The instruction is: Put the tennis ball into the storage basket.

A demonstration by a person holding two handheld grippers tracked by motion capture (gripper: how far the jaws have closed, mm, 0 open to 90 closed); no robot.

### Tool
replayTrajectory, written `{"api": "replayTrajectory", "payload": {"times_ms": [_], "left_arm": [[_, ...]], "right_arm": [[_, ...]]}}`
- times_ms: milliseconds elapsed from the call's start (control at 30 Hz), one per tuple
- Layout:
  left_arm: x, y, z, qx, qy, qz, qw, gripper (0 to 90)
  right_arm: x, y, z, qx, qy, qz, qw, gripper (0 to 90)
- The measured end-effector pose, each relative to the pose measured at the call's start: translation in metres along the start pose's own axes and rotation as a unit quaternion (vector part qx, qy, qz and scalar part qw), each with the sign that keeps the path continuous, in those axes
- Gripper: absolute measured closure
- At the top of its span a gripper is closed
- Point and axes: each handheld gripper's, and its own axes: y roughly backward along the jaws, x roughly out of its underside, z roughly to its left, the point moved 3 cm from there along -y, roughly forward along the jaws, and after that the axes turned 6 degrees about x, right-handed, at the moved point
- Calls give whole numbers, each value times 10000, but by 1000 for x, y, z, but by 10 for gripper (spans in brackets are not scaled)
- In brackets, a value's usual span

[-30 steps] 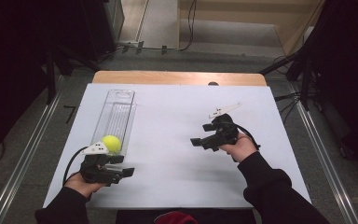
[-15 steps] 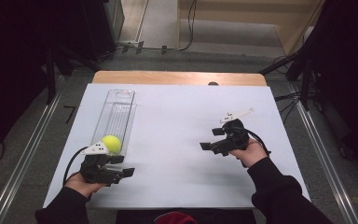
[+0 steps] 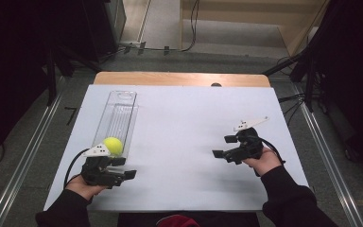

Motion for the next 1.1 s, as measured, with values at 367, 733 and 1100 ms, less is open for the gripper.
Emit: {"api": "replayTrajectory", "payload": {"times_ms": [367,733,1100], "left_arm": [[0,0,0,2,2,-10,10000,271],[0,0,0,-5,3,-2,10000,271],[0,0,0,-12,4,-9,10000,271]], "right_arm": [[24,10,-7,79,-147,-28,9999,134],[46,18,-13,157,-267,-13,9995,134],[59,26,-20,232,-346,-69,9991,134]]}}
